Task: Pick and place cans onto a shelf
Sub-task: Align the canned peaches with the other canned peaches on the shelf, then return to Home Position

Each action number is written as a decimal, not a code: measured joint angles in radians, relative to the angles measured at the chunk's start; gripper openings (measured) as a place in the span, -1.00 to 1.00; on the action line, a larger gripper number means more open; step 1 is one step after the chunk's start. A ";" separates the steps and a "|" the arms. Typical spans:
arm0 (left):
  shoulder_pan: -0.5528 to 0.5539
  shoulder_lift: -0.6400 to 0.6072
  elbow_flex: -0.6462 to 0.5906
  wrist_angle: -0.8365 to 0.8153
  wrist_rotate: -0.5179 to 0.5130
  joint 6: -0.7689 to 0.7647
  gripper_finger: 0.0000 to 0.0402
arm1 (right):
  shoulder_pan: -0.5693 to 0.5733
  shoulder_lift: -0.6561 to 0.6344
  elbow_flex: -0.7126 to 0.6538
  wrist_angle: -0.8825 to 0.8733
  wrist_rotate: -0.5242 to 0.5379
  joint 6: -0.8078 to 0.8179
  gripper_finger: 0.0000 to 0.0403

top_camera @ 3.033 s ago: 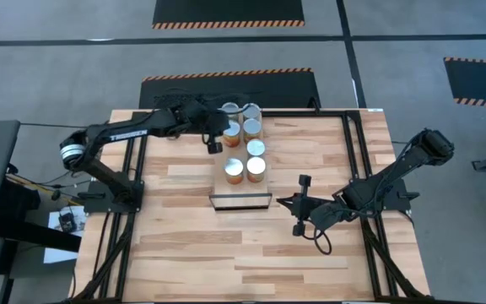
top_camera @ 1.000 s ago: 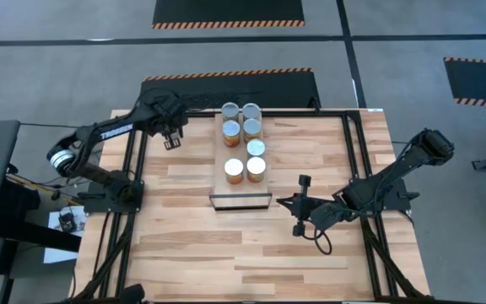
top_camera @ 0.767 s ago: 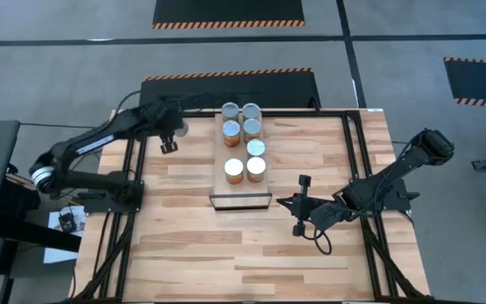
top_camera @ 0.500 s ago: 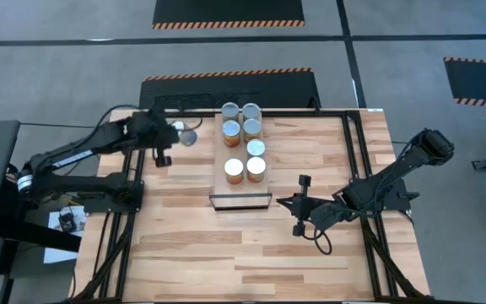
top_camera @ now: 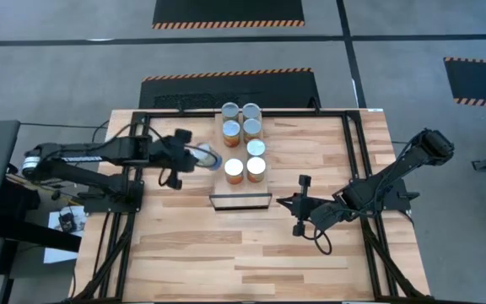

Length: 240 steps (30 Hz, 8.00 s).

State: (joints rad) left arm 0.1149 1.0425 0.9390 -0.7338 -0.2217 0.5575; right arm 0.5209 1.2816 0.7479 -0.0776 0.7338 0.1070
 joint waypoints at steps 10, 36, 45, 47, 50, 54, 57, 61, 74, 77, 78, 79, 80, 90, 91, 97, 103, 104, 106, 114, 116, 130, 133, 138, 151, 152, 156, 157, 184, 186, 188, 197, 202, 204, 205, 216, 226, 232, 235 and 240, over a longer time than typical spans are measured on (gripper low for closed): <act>-0.051 0.162 0.049 0.078 -0.154 -0.041 -1.00 | 0.000 0.000 0.000 0.001 0.000 0.002 -0.93; 0.031 0.483 0.241 0.129 -0.066 -0.007 -1.00 | 0.000 0.000 0.000 -0.008 0.000 0.009 -0.92; 0.069 0.498 0.241 0.167 -0.011 -0.056 -1.00 | 0.000 0.000 0.000 -0.008 0.000 0.009 -0.93; 0.074 0.498 0.241 0.170 -0.018 -0.075 -0.98 | 0.000 0.000 0.000 -0.007 0.000 0.009 -0.93; 0.080 0.498 0.244 0.168 -0.022 -0.085 -0.92 | 0.000 0.000 0.000 -0.008 0.000 0.009 -0.92; 0.081 0.498 0.244 0.167 -0.023 -0.086 -0.82 | 0.000 0.000 0.000 -0.009 0.000 0.009 -0.93; 0.081 0.498 0.244 0.167 -0.024 -0.087 -0.76 | 0.000 0.000 0.000 -0.009 0.000 0.009 -0.93; 0.081 0.498 0.244 0.166 -0.025 -0.078 -0.71 | 0.000 0.000 0.000 -0.010 0.000 0.010 -0.92; 0.081 0.498 0.244 0.167 -0.028 -0.056 -0.91 | 0.000 0.000 0.000 -0.010 0.000 0.010 -0.92; 0.084 0.498 0.244 0.206 -0.059 -0.073 -0.98 | 0.000 0.000 0.000 -0.010 0.000 0.010 -0.92; 0.089 0.498 0.244 0.220 -0.075 -0.084 -0.99 | 0.000 0.000 0.000 -0.010 0.000 0.010 -0.93; 0.095 0.498 0.244 0.227 -0.082 -0.092 -0.99 | 0.000 0.000 0.000 -0.010 0.000 0.010 -0.93; 0.103 0.498 0.244 0.229 -0.081 -0.100 -0.99 | 0.000 0.000 0.000 -0.010 0.000 0.010 -0.93; 0.177 0.497 0.244 0.227 0.039 -0.172 -1.00 | 0.000 0.000 0.000 -0.010 0.000 0.010 -0.92; 0.177 0.497 0.244 0.226 0.050 -0.176 -1.00 | 0.000 0.000 0.000 -0.010 0.000 0.010 -0.93; 0.178 0.530 0.243 0.199 0.055 -0.176 -1.00 | 0.000 0.000 0.000 -0.010 0.000 0.009 -0.93; 0.177 0.572 0.249 0.271 0.035 -0.161 -1.00 | 0.000 0.000 -0.001 -0.021 0.000 0.021 -0.92; 0.177 0.573 0.248 0.274 0.035 -0.159 -1.00 | 0.000 0.000 -0.001 -0.020 0.000 0.021 -0.93; 0.177 0.574 0.247 0.287 0.039 -0.159 -1.00 | 0.000 0.000 -0.001 -0.022 0.000 0.024 -0.93; 0.169 0.560 0.245 0.256 0.038 -0.175 -1.00 | 0.000 0.000 -0.001 -0.023 0.000 0.025 -0.92; 0.164 0.558 0.245 0.254 0.034 -0.175 -1.00 | 0.000 0.000 -0.001 -0.023 0.000 0.025 -0.92; 0.163 0.545 0.243 0.245 0.034 -0.182 -1.00 | 0.000 0.000 -0.001 -0.021 0.000 0.025 -0.93; 0.163 0.525 0.239 0.237 0.034 -0.182 -1.00 | 0.000 0.000 -0.001 -0.021 0.000 0.025 -0.93; 0.163 0.475 0.240 0.244 0.031 -0.182 -1.00 | 0.000 0.000 -0.001 -0.021 0.000 0.025 -0.92; 0.138 0.292 0.208 0.302 0.233 -0.194 -1.00 | 0.003 0.000 0.000 -0.033 0.002 0.008 -0.93; 0.131 0.267 0.182 0.332 0.246 -0.195 -1.00 | 0.004 0.000 0.000 -0.036 0.002 0.003 -0.93; 0.113 0.171 0.050 0.474 0.329 -0.200 -1.00 | 0.003 0.000 0.000 -0.055 0.009 -0.005 -0.93; 0.111 0.148 0.012 0.511 0.346 -0.202 -1.00 | 0.002 0.000 0.000 -0.055 0.009 -0.010 -0.93; 0.193 -0.400 -0.651 0.988 0.477 -0.329 -1.00 | -0.716 -0.247 -0.185 0.432 -0.856 -0.415 -0.94; 0.219 -0.430 -0.670 0.985 0.494 -0.349 -1.00 | -0.773 -0.277 -0.223 0.434 -0.906 -0.374 -0.94; 0.245 -0.462 -0.689 0.987 0.516 -0.360 -1.00 | -0.809 -0.311 -0.250 0.432 -0.934 -0.343 -0.94; 0.316 -0.604 -0.788 0.987 0.526 -0.403 -1.00 | -0.816 -0.555 -0.382 0.431 -0.888 -0.356 -0.95; 0.320 -0.691 -0.849 0.997 0.525 -0.443 -1.00 | -0.833 -0.705 -0.465 0.387 -0.866 -0.327 -0.95; 0.320 -0.731 -0.883 1.000 0.522 -0.456 -1.00 | -0.840 -0.771 -0.501 0.382 -0.863 -0.313 -0.95; 0.320 -0.751 -0.898 1.004 0.515 -0.465 -1.00 | -0.842 -0.803 -0.518 0.381 -0.863 -0.308 -0.95; 0.320 -0.996 -0.928 0.847 0.454 -0.464 -1.00 | -0.842 -1.242 -0.613 0.061 -0.789 -0.285 -0.95; 0.320 -1.041 -0.928 0.794 0.417 -0.465 -1.00 | -0.831 -1.277 -0.739 0.214 -0.714 -0.313 -0.96; 0.320 -1.037 -0.930 0.796 0.397 -0.471 -1.00 | -0.882 -1.272 -0.739 0.121 -0.632 -0.233 -0.88; 0.320 -1.036 -0.930 0.795 0.384 -0.465 -1.00 | -0.890 -1.256 -0.739 0.112 -0.658 -0.172 -0.86; 0.320 -1.036 -0.931 0.787 0.334 -0.501 -1.00 | -0.888 -1.242 -0.740 0.112 -0.658 -0.102 -0.85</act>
State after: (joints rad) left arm 0.4347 0.0063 0.0082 0.0532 0.1121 0.0569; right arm -0.3672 0.0397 0.0082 0.0345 0.0761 0.0053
